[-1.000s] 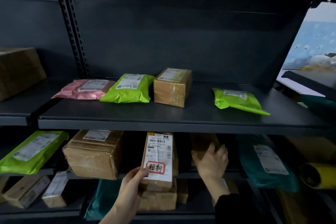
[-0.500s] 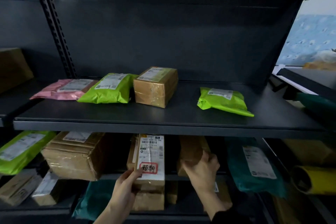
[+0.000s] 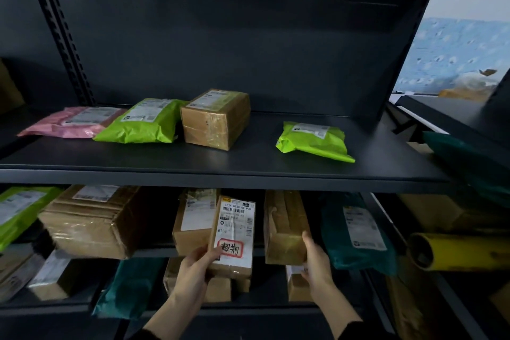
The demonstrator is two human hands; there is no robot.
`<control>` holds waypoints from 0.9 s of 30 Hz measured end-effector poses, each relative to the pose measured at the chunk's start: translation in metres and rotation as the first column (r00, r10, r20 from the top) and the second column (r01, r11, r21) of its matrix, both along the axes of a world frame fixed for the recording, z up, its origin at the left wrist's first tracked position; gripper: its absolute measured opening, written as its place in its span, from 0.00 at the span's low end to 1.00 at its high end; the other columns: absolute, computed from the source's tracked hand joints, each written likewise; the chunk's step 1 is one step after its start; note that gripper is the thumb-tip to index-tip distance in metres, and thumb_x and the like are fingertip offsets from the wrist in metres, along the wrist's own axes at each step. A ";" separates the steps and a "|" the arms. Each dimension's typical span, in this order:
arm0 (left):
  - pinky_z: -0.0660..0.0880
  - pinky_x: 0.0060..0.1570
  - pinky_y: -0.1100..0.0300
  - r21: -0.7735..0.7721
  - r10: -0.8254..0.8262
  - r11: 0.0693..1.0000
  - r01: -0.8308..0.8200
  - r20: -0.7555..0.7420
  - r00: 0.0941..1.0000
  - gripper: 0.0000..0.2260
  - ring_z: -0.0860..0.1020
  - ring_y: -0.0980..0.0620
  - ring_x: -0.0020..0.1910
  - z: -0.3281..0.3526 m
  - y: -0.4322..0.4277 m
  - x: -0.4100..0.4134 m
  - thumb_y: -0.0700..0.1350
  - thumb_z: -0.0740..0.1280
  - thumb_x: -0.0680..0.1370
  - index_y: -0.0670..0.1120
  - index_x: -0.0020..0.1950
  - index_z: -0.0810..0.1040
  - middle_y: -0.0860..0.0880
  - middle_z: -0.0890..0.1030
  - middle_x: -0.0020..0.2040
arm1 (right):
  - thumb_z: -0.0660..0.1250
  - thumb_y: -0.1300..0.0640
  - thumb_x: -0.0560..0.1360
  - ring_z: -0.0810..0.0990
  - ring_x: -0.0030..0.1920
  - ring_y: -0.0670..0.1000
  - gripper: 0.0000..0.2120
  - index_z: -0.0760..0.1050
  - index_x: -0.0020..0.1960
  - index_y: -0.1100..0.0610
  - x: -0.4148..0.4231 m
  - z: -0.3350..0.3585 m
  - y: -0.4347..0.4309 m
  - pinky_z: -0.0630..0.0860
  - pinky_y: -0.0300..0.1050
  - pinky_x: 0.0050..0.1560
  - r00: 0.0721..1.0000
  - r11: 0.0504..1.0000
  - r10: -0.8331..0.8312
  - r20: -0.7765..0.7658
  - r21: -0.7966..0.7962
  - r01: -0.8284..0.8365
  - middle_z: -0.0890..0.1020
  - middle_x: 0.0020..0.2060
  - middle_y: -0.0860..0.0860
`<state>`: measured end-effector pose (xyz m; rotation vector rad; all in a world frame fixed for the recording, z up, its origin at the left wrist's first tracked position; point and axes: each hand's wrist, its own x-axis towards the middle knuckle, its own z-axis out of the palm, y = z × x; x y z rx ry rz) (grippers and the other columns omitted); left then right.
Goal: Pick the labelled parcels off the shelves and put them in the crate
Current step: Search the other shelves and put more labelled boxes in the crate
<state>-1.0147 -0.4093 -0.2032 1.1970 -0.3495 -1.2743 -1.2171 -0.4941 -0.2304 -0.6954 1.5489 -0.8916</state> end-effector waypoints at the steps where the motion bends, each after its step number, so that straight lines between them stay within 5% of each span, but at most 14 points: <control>1: 0.75 0.51 0.49 0.000 0.007 1.000 -0.007 0.006 1.000 0.14 0.80 0.40 0.51 0.000 -0.001 0.001 0.36 0.67 0.74 0.38 0.59 0.74 0.37 0.82 0.52 | 0.61 0.36 0.72 0.74 0.60 0.57 0.34 0.67 0.69 0.58 0.000 0.006 0.001 0.68 0.56 0.66 0.999 0.999 0.020 -0.047 -0.032 -0.021 0.75 0.60 0.56; 4: 0.76 0.47 0.50 0.001 0.026 1.000 -0.026 -0.006 1.000 0.12 0.80 0.40 0.50 0.002 -0.003 0.003 0.35 0.66 0.74 0.39 0.57 0.75 0.38 0.82 0.51 | 0.61 0.43 0.76 0.70 0.64 0.60 0.31 0.63 0.71 0.60 0.001 0.018 0.004 0.68 0.54 0.64 0.925 0.973 0.024 -0.379 -0.204 -0.108 0.71 0.65 0.61; 6: 0.76 0.46 0.49 0.001 0.023 1.000 -0.023 -0.008 1.000 0.11 0.80 0.40 0.50 0.003 -0.006 0.003 0.35 0.66 0.75 0.38 0.57 0.75 0.38 0.82 0.51 | 0.62 0.41 0.75 0.65 0.69 0.60 0.33 0.60 0.73 0.57 0.008 0.028 0.007 0.67 0.53 0.65 0.717 0.922 0.008 -0.697 -0.273 -0.275 0.66 0.69 0.61; 8: 0.76 0.51 0.46 -0.004 0.022 1.000 -0.022 -0.012 1.000 0.11 0.80 0.39 0.51 0.005 -0.006 0.001 0.35 0.66 0.75 0.38 0.57 0.75 0.38 0.81 0.51 | 0.60 0.34 0.72 0.62 0.71 0.59 0.38 0.56 0.74 0.54 0.020 0.034 0.007 0.66 0.52 0.67 0.457 0.876 0.049 -0.888 -0.182 -0.446 0.60 0.72 0.61; 11: 0.74 0.56 0.44 -0.006 0.022 1.000 -0.022 -0.014 1.000 0.08 0.80 0.40 0.50 0.008 -0.007 -0.003 0.34 0.66 0.75 0.41 0.53 0.75 0.39 0.81 0.50 | 0.60 0.30 0.68 0.59 0.71 0.60 0.43 0.54 0.74 0.52 0.033 0.039 0.002 0.68 0.51 0.66 0.324 0.862 0.168 -0.931 -0.021 -0.506 0.55 0.73 0.61; 14: 0.73 0.57 0.43 0.005 0.022 1.000 -0.022 -0.029 0.999 0.07 0.80 0.40 0.49 0.009 -0.007 -0.002 0.34 0.66 0.75 0.41 0.52 0.75 0.39 0.81 0.49 | 0.66 0.35 0.67 0.65 0.65 0.60 0.41 0.56 0.72 0.52 0.030 0.041 0.002 0.73 0.50 0.59 0.392 0.892 0.148 -0.908 -0.049 -0.449 0.63 0.67 0.61; 16: 0.74 0.56 0.43 0.010 0.023 1.000 -0.023 -0.041 0.999 0.07 0.80 0.40 0.49 0.009 -0.007 0.001 0.34 0.66 0.75 0.41 0.51 0.75 0.39 0.81 0.50 | 0.70 0.40 0.67 0.67 0.63 0.61 0.40 0.58 0.72 0.52 0.020 0.041 0.002 0.71 0.50 0.58 0.587 0.917 0.119 -0.801 -0.138 -0.373 0.66 0.64 0.61; 19: 0.75 0.53 0.45 0.013 0.026 1.000 -0.025 -0.048 0.998 0.11 0.80 0.40 0.51 0.006 -0.007 0.002 0.35 0.67 0.74 0.40 0.56 0.74 0.38 0.81 0.52 | 0.71 0.52 0.70 0.75 0.55 0.57 0.31 0.65 0.70 0.56 0.006 0.036 0.007 0.73 0.49 0.55 0.974 0.965 0.045 -0.223 -0.241 -0.100 0.75 0.57 0.58; 22: 0.76 0.50 0.47 -0.003 0.002 1.000 -0.002 -0.022 1.000 0.10 0.80 0.40 0.51 0.005 -0.008 -0.001 0.35 0.67 0.74 0.41 0.55 0.75 0.38 0.82 0.51 | 0.68 0.56 0.73 0.78 0.47 0.54 0.19 0.71 0.62 0.58 -0.001 0.021 0.010 0.76 0.53 0.55 0.982 0.993 -0.066 0.176 -0.088 0.083 0.80 0.46 0.55; 27: 0.76 0.50 0.48 0.004 -0.030 1.000 0.030 -0.004 1.000 0.12 0.81 0.40 0.51 0.000 -0.008 -0.004 0.36 0.66 0.75 0.39 0.57 0.75 0.38 0.82 0.51 | 0.68 0.54 0.72 0.78 0.55 0.57 0.16 0.74 0.59 0.56 -0.013 -0.010 0.006 0.74 0.56 0.62 0.919 0.988 -0.151 0.365 0.057 0.140 0.80 0.53 0.59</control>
